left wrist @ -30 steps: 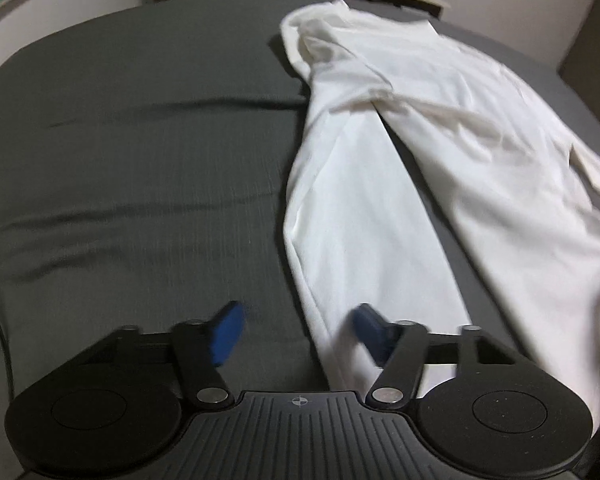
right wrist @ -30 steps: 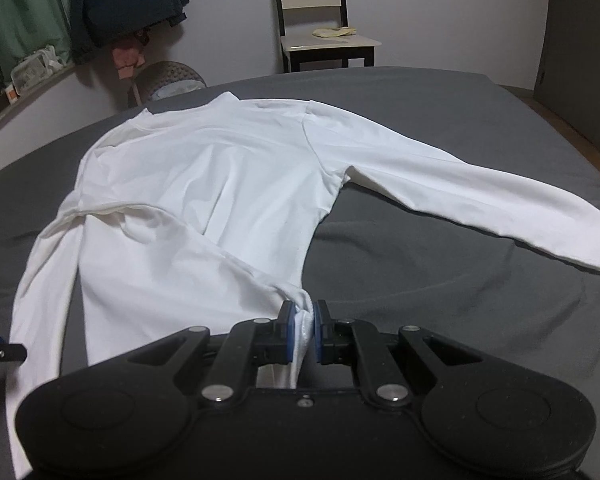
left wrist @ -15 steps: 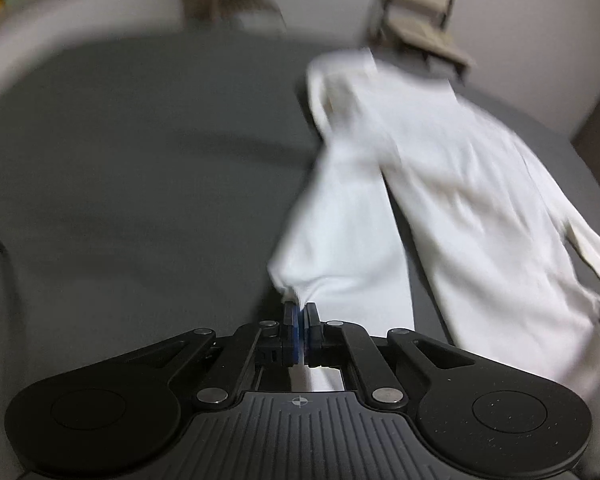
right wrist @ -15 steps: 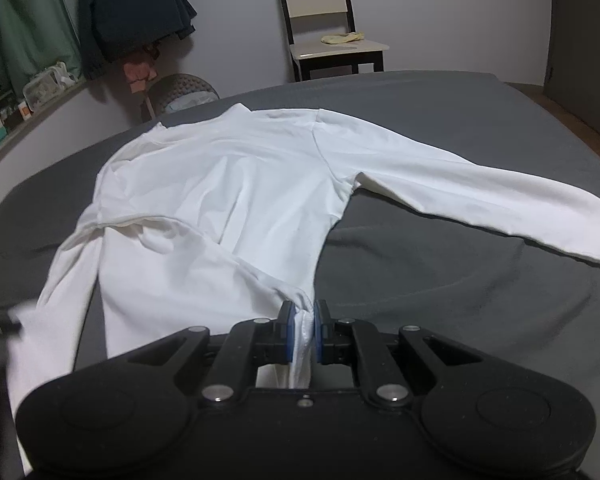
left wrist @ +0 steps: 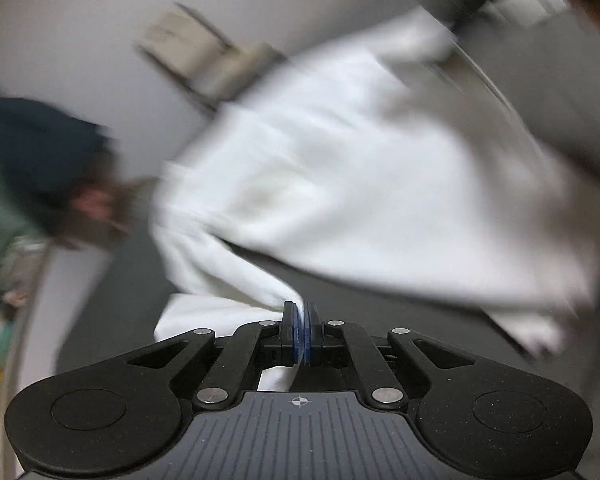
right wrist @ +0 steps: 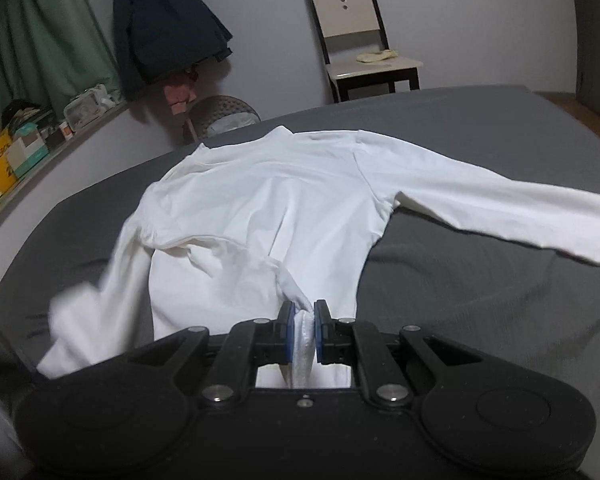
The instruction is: Fold clothes
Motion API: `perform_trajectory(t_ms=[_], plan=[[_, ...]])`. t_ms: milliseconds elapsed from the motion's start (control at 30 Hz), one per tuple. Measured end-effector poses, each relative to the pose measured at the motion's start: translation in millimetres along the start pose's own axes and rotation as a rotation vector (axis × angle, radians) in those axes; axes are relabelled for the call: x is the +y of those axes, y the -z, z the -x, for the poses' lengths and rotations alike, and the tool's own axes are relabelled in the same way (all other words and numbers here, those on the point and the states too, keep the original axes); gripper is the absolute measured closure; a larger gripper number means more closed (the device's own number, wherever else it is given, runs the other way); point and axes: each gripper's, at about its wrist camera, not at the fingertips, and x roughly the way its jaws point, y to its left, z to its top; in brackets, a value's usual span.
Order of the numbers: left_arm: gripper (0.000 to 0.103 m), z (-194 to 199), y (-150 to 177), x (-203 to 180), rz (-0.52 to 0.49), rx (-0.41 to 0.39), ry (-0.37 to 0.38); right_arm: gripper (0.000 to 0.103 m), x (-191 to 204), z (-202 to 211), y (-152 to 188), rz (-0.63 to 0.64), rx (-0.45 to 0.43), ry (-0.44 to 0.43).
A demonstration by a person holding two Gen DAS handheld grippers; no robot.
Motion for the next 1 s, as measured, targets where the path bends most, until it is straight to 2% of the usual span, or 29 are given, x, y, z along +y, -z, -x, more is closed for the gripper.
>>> perform_trajectory(t_ms=[133,233,300,333,367,400,467,500,567,733,767,800,867,900,1000], plan=[[0.099,-11.3,7.1,-26.5,-0.043,0.086,0.033,0.092,-1.4,2.2,0.5,-0.007,-0.002,-0.003],[0.096,2.8,9.8,-9.0,0.032,0.105,0.079,0.092,-1.4,1.6,0.1,-0.009,0.003,-0.005],[0.096,19.5,18.1,23.9,0.136,0.076,0.096,0.092,-0.3,1.0,-0.2,-0.004,0.006,-0.007],[0.095,27.5,23.7,42.7,0.177,0.058,0.074,0.092,0.4,0.7,-0.3,-0.001,0.007,-0.007],[0.087,34.0,30.6,63.3,0.205,0.032,0.036,0.092,1.0,0.2,-0.4,0.003,0.009,-0.008],[0.054,38.3,37.3,77.7,0.206,0.011,0.004,0.092,2.0,-0.1,-0.2,0.009,0.012,-0.009],[0.007,31.1,52.1,109.7,0.150,-0.038,-0.085,0.092,3.7,0.1,0.0,0.020,0.013,-0.010],[0.007,27.1,59.5,121.1,0.119,-0.065,-0.132,0.092,4.8,0.5,0.1,0.025,0.012,-0.010],[0.007,10.4,72.0,143.7,0.070,-0.064,-0.149,0.092,6.6,1.0,0.4,0.033,0.011,-0.008],[0.007,-25.4,87.7,179.0,0.092,-0.087,0.162,0.092,6.5,-3.2,0.2,0.026,0.027,0.004],[0.013,-33.3,88.9,183.8,0.085,-0.098,0.181,0.092,6.2,-4.4,0.1,0.022,0.031,0.007],[0.029,-37.8,89.1,189.4,0.098,-0.098,0.217,0.092,5.9,-5.5,0.1,0.020,0.035,0.009],[0.049,-48.9,88.2,199.2,0.119,-0.088,0.293,0.091,5.1,-7.8,0.0,0.017,0.044,0.013],[0.049,-55.9,87.0,203.2,0.125,-0.077,0.331,0.091,5.1,-8.8,0.1,0.018,0.046,0.016],[0.050,-71.1,86.7,202.4,0.038,-0.050,0.428,0.091,4.8,-12.0,0.8,0.019,0.054,0.022]])
